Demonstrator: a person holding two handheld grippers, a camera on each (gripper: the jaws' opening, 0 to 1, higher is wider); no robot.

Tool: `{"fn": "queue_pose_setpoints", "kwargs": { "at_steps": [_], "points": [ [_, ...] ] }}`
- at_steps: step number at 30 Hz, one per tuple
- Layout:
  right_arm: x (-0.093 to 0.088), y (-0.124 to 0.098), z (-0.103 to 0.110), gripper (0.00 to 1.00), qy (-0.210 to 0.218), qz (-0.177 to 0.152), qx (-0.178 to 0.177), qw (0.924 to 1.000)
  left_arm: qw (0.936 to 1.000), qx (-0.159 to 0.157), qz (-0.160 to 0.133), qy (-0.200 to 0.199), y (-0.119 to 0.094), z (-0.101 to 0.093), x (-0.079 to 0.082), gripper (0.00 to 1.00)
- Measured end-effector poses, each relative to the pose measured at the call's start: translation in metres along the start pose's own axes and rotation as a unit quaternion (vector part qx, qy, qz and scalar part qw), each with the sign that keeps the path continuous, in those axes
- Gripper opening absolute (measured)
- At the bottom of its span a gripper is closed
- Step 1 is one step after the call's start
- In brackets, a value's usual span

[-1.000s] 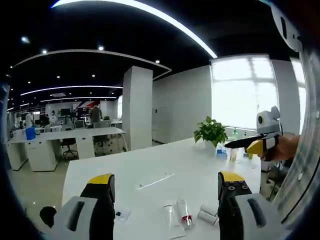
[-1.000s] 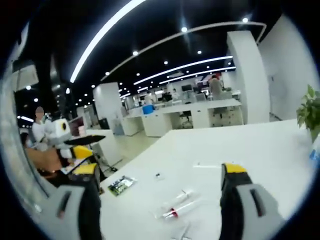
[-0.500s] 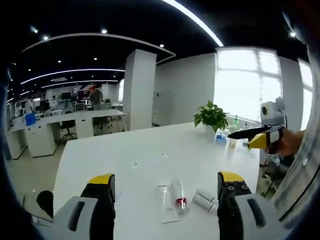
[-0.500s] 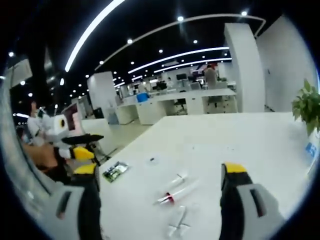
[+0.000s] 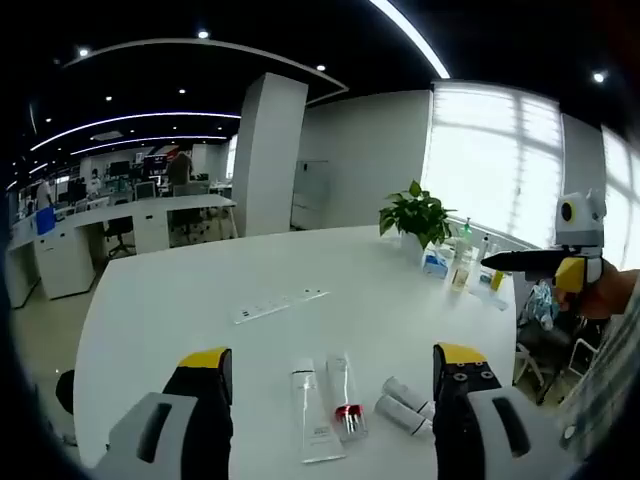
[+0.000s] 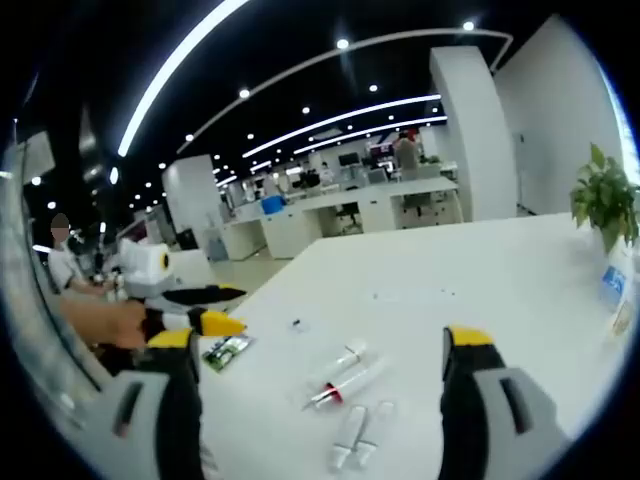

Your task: Arrange the skincare products in the storage area until every visible bottle or jar stands upright without overlapping.

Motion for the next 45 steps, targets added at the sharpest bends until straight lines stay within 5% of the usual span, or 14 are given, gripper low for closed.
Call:
{"fn": "queue_pose_setpoints", "kwargs": {
  "at_steps": [10,19,23,28,38,45],
  "points": [
    [-0.005,-0.021,-0.018,0.99,0.019,-0.015,-0.029,0.9993,0.9974,0.016,0.025,-0.066,0.047,0.019,-0.006,0.87],
    [-0.017,-0.053,-0.043,0.99,0.032,-0.017,-0.07,0.9969,0.9875,0.069,0.106,-0.094,0.087,0.045,-0.052,0.78],
    [-0.02,-0.067,-0.056,0.99,0.044,-0.021,-0.091,0.9947,0.983,0.088,0.148,-0.064,0.097,0.052,-0.073,0.7],
    [-0.023,-0.082,-0.069,0.99,0.052,-0.023,-0.114,0.9919,0.9789,0.104,0.163,-0.067,0.109,0.059,-0.087,0.63],
    [-0.027,-0.098,-0.073,0.97,0.059,-0.024,-0.134,0.989,0.9711,0.108,0.204,-0.061,0.115,0.059,-0.114,0.57],
    [-0.027,-0.103,-0.074,0.97,0.055,-0.023,-0.139,0.9884,0.9677,0.091,0.235,-0.017,0.121,0.06,-0.126,0.53]
  ]
}}
Point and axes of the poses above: the point that each gripper's makers call its tool centre point, and the gripper's own axes: y roughly forward along the fingers, z roughly to its left, x roughly out of its top, the point moved 3 cm from there along -y, roughly backward along the fingers, and after that the axes turned 6 degrees about -x, right-handed, at the moved point
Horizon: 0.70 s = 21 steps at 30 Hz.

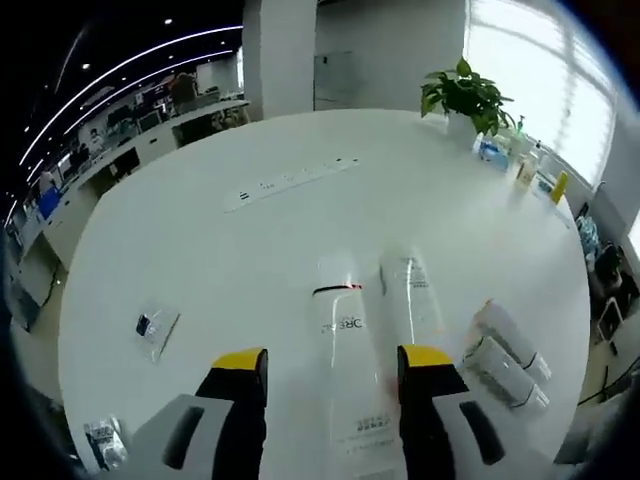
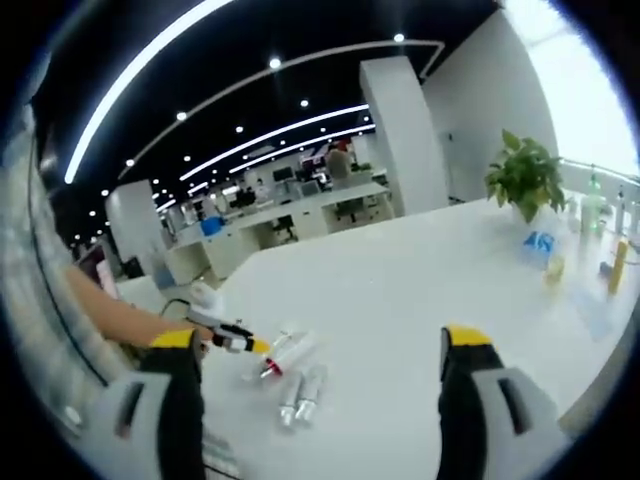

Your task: Arrange the skincare products in the storage area until every visible bottle or jar stands upright without overlapping.

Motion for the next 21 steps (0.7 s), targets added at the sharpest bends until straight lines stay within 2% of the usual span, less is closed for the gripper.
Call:
{"fn": "queue_pose_setpoints", "kwargs": {
  "at_steps": [12,21],
  "points": [
    [-0.007,-0.005,0.001,0.95,-0.001,0.009,-0.005,0.9999,0.9994,0.0,0.03,0.015,0.013,0.002,-0.01,0.52],
    [-0.007,-0.008,-0.007,0.95,-0.004,0.009,-0.015,0.9998,0.9992,0.005,0.034,0.019,0.023,0.001,-0.012,0.52]
  ]
}}
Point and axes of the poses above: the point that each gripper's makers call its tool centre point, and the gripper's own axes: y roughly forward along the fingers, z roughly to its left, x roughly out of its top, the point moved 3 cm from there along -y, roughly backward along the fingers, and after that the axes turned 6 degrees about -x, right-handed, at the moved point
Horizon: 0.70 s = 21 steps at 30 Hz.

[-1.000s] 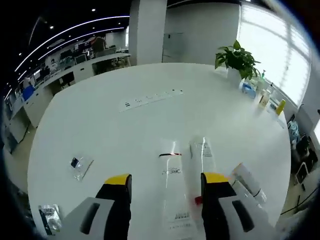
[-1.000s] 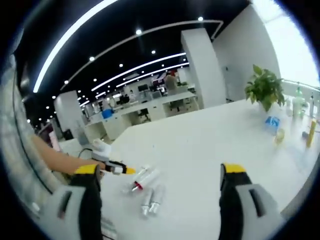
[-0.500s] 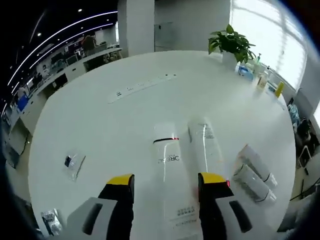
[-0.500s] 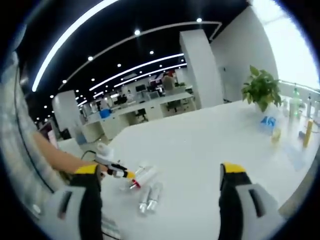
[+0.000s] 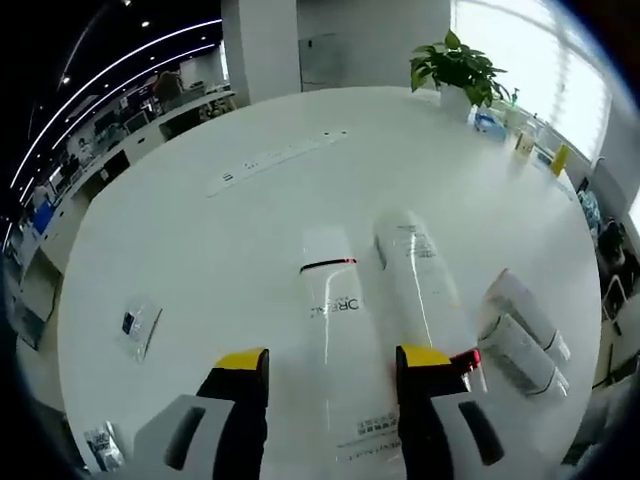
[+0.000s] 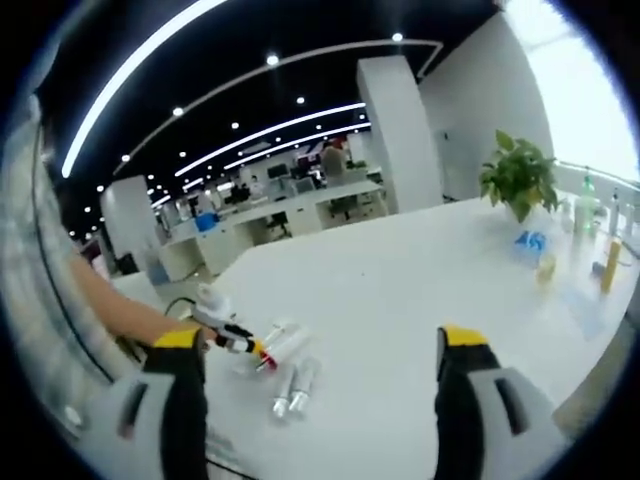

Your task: Arrange the skincare products in the storage area until every visible bottle or jar stands upright without overlapping.

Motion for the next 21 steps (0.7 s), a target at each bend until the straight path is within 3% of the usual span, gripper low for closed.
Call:
{"fn": "queue_pose_setpoints", "kwargs": {
  "at_steps": [3,13,18,21],
  "points": [
    [0.0013,0.0004,-0.0025,0.95,0.0,0.0,-0.002,1.0,0.9997,0.002,0.016,0.016,0.0016,-0.0017,-0.0045,0.52],
    [-0.0019,0.0023,-0.0059,0.96,0.004,0.003,-0.004,1.0,0.9997,-0.005,0.026,0.003,0.0043,-0.004,-0.0061,0.5],
    [-0.0042,0.0023,-0.0058,0.95,0.006,0.006,-0.003,1.0,0.9998,-0.01,0.018,0.007,0.0057,-0.0027,-0.006,0.49],
    [-0.0039,0.0009,-0.0076,0.95,0.007,0.005,-0.004,1.0,0.9998,-0.014,0.012,0.011,0.0056,-0.005,-0.0063,0.42]
  ]
}}
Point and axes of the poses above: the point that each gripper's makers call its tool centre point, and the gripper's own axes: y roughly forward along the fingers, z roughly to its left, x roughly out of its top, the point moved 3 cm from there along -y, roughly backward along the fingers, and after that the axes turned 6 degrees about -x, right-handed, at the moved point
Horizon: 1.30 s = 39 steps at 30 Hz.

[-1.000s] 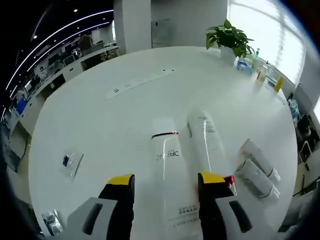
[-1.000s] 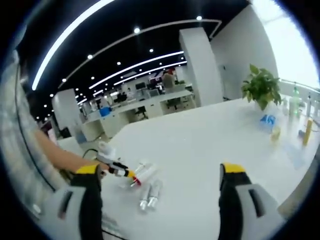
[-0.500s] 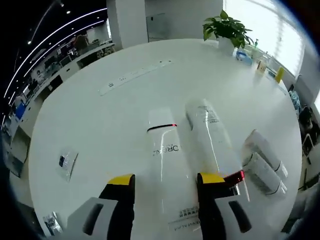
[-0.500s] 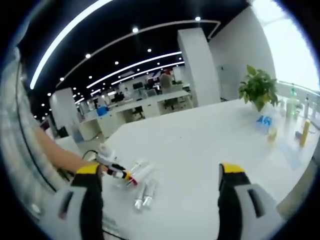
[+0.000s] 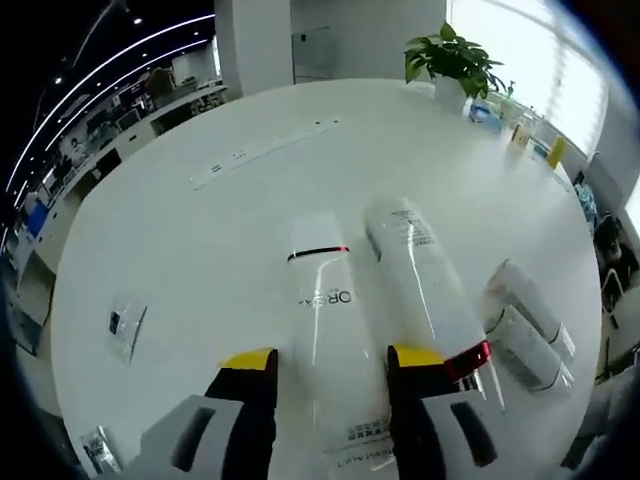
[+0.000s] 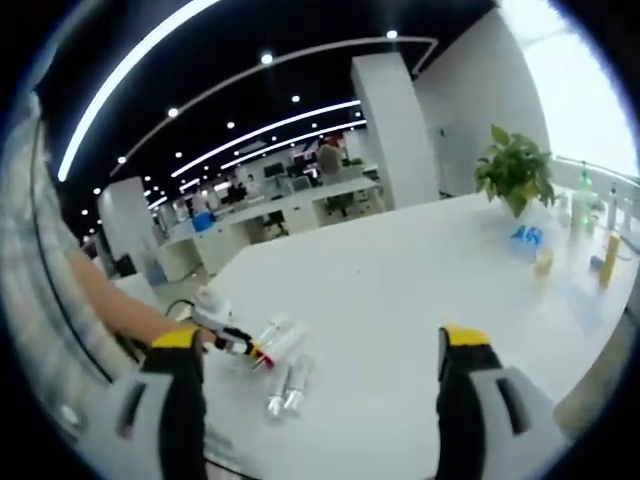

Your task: Arrange the skincare products in the storage area until every visible bottle or jar stands upright without overlapping.

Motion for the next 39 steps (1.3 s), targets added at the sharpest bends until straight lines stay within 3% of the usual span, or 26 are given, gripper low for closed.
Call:
{"fn": "queue_pose_setpoints", "kwargs": {
  "at_steps": [2,13,27,32,34,39],
  "points": [
    [-0.001,-0.001,-0.002,0.95,0.003,0.0,-0.002,1.0,1.0,-0.003,0.005,0.0,0.0,-0.003,0.001,0.36],
    [-0.005,-0.004,-0.002,0.96,0.004,0.004,-0.001,1.0,0.9991,0.002,0.038,-0.017,0.0,-0.001,0.002,0.32],
    [-0.007,0.015,0.01,0.96,0.004,0.017,0.032,0.9994,0.9963,-0.046,0.061,-0.04,-0.022,-0.007,-0.01,0.24],
    [-0.006,0.028,0.023,0.96,-0.004,0.025,0.059,0.9979,0.9939,-0.067,0.044,-0.075,-0.036,-0.008,-0.012,0.23],
    [-0.007,0.035,0.029,0.96,-0.008,0.031,0.073,0.9968,0.994,-0.071,0.039,-0.073,-0.043,-0.007,-0.013,0.23],
    [-0.007,0.045,0.039,0.95,-0.012,0.036,0.094,0.9948,0.9924,-0.086,0.002,-0.088,-0.063,-0.006,-0.007,0.23]
  ]
}}
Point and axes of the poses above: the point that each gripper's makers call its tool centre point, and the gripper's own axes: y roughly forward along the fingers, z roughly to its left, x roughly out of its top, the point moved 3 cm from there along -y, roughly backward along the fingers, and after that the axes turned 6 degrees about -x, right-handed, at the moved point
